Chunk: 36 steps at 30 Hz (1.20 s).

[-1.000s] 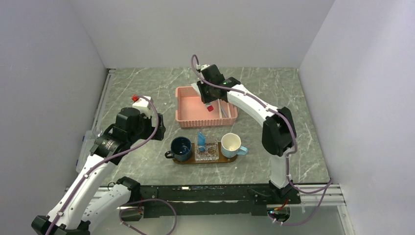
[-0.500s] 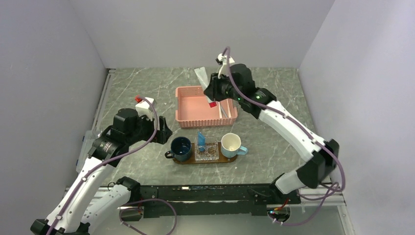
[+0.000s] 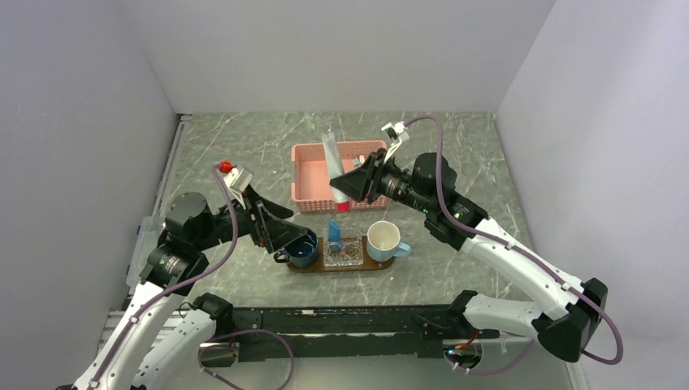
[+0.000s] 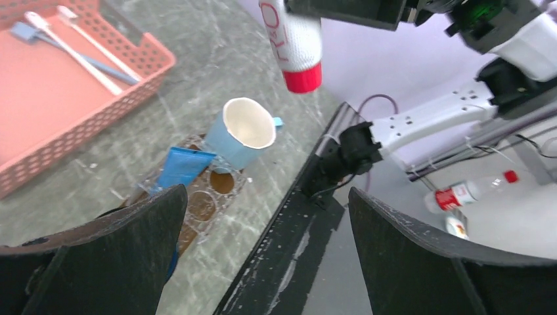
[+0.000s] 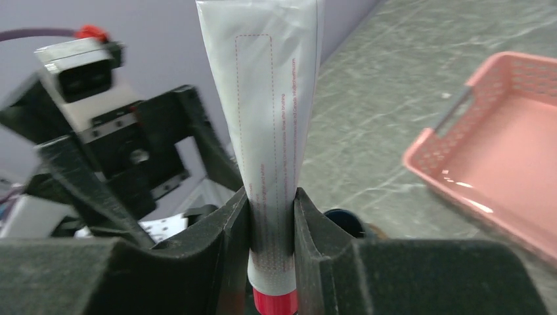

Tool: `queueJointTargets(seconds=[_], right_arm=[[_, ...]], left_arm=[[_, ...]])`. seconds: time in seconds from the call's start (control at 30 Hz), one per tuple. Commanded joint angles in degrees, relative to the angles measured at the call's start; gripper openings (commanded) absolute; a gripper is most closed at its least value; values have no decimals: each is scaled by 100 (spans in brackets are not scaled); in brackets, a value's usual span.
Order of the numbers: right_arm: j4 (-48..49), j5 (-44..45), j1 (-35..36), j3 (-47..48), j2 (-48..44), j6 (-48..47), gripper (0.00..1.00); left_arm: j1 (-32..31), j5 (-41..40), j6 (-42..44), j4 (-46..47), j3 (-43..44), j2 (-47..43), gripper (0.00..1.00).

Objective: Prepare toiletry sets of a toothbrush and toothpaste on the tray

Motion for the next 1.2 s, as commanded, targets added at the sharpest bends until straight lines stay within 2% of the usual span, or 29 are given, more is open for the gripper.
queueJointTargets(seconds=[0.0, 0.23, 0.5, 0.87, 1.03, 1.17], right_arm=[[1659, -14, 479, -416, -395, 714, 29], [2972, 243, 1050, -1087, -488, 1258, 30], [3840, 468, 1362, -1243, -209, 1550, 30], [4319, 1105, 1852, -1074, 208, 1476, 31], [4534, 1166, 1953, -972, 332, 1398, 30], [4580, 1339, 2048, -905, 420, 1302, 30]], left_arm=[[4, 860, -1070, 1541, -448, -123, 99], [-29, 1035, -2112, 2959, -1122, -317, 99], [-64, 980, -2993, 4058, -1480, -484, 99], [-90, 727, -3361, 4444, -1501, -687, 99], [-98, 738, -3528, 4605, -1486, -674, 93], [-93, 742, -3579, 4658, -1449, -690, 85]])
